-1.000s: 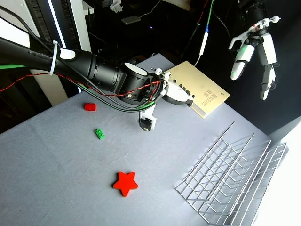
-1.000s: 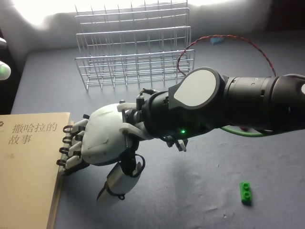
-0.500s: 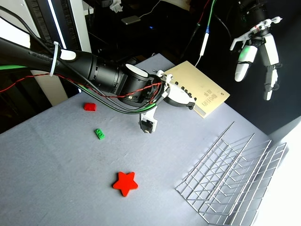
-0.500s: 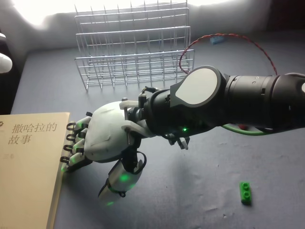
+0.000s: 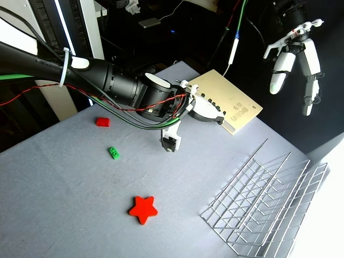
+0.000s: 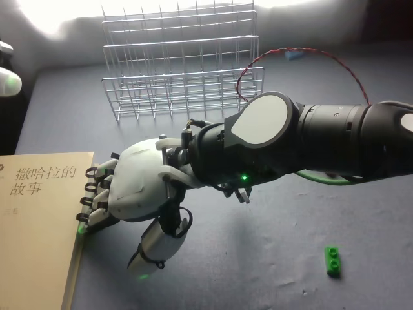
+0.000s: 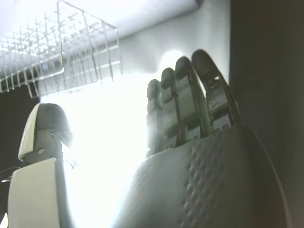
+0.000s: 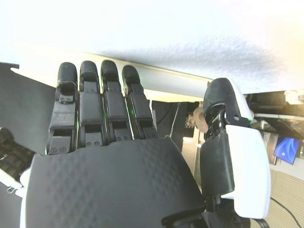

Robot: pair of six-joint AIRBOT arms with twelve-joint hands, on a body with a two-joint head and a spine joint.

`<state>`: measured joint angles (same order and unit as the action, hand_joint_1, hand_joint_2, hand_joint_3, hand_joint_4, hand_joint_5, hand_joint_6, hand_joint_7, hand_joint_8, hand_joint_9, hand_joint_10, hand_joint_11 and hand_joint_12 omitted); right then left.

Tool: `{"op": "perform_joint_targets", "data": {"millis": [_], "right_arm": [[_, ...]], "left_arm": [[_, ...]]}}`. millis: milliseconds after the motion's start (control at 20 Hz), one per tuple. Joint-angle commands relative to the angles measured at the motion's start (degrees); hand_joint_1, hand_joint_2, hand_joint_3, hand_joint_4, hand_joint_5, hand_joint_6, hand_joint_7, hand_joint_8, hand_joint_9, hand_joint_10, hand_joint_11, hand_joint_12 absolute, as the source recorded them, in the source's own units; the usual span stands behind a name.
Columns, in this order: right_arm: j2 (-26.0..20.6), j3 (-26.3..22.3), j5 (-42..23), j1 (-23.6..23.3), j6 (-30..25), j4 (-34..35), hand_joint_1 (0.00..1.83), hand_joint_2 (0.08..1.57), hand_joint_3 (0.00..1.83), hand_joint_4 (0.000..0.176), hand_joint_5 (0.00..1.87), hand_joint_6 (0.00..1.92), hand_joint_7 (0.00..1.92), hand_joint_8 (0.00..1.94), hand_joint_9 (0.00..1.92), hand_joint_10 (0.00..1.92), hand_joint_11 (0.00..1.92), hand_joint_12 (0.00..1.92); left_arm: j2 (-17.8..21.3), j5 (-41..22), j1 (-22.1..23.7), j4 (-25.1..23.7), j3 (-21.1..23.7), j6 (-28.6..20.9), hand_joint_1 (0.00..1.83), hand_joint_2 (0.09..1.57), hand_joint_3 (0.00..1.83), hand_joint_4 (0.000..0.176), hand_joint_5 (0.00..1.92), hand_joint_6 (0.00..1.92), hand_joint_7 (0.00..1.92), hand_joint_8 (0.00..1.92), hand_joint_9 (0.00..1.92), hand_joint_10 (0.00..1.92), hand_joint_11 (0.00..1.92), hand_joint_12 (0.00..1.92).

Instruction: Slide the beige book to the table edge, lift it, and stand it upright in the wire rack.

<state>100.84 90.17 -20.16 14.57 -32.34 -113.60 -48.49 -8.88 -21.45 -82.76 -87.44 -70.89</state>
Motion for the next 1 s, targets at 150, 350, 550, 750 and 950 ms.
{"op": "perform_joint_targets", "data": {"millis": [150,350,550,750,950], "right_arm": [[0.3,0.2,1.5,-0.2,0.1,2.0,0.15,1.14,0.00,0.000,0.22,0.00,0.23,0.00,0.24,0.00,0.00,0.57],[0.6,0.2,1.8,-0.2,0.0,2.0,0.12,1.14,0.00,0.000,0.21,0.00,0.23,0.00,0.24,0.00,0.00,0.60],[0.9,0.2,2.0,0.0,0.0,2.0,0.16,1.14,0.00,0.000,0.23,0.00,0.25,0.00,0.25,0.00,0.00,0.64],[1.5,0.3,2.4,0.1,0.0,2.1,0.14,1.15,0.00,0.000,0.20,0.01,0.22,0.01,0.22,0.01,0.00,0.55],[2.2,0.4,2.6,0.2,0.1,2.3,0.18,1.13,0.00,0.000,0.23,0.01,0.24,0.01,0.24,0.01,0.00,0.61]], "left_arm": [[0.2,1.1,0.9,1.1,-0.7,-0.2,0.64,1.03,0.00,0.000,0.32,0.00,0.34,0.01,0.31,0.01,0.00,0.83],[-0.1,1.1,1.2,1.2,-1.0,-0.2,0.61,1.06,0.01,0.000,0.31,0.00,0.33,0.00,0.30,0.00,0.00,0.76],[-0.2,1.1,1.3,1.2,-1.0,-0.2,0.65,1.04,0.00,0.000,0.35,0.01,0.36,0.01,0.34,0.01,0.00,0.83],[-0.5,1.9,1.5,1.3,-1.4,-0.1,0.63,1.04,0.00,0.000,0.33,0.00,0.34,0.00,0.31,0.00,0.00,0.74],[-0.4,9.0,1.5,3.1,-2.2,-0.1,0.67,1.03,0.00,0.000,0.34,0.00,0.36,0.00,0.33,0.00,0.00,0.80]]}}
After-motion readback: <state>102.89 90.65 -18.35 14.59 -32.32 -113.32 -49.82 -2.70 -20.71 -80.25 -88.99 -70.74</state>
